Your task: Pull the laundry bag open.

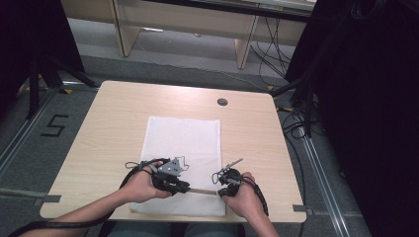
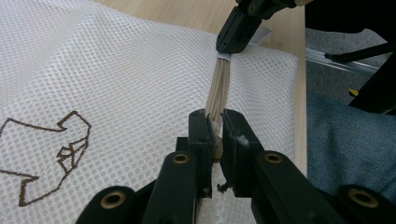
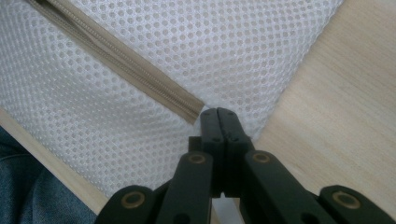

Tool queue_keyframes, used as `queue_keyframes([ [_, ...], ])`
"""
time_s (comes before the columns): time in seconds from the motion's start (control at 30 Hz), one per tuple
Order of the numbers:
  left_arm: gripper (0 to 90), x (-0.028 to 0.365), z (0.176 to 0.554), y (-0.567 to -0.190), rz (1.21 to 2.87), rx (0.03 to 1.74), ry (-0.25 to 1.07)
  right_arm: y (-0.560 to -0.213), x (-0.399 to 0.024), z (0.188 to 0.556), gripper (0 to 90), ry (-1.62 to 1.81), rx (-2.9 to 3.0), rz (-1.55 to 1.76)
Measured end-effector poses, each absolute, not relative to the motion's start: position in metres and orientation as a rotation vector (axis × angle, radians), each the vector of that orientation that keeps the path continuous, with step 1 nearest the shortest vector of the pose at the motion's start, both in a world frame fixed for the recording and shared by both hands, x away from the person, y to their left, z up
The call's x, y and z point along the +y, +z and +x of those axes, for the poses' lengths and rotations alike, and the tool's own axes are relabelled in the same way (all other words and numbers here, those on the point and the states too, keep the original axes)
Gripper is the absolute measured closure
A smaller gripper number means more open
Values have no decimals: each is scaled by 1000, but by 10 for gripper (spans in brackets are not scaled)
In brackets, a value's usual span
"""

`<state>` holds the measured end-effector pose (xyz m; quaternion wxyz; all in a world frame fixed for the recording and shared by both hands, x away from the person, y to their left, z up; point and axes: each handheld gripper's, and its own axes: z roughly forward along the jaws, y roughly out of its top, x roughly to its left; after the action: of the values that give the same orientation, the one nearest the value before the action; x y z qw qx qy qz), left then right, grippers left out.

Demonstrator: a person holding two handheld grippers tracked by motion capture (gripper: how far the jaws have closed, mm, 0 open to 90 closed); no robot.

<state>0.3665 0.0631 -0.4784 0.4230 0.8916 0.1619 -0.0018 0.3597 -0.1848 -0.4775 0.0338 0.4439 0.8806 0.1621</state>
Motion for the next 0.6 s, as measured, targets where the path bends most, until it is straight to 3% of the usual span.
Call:
queue_keyframes([
  [0.6, 820, 74, 367, -477, 2237, 418, -10, -478, -185, 360, 900, 503, 2708, 1362],
])
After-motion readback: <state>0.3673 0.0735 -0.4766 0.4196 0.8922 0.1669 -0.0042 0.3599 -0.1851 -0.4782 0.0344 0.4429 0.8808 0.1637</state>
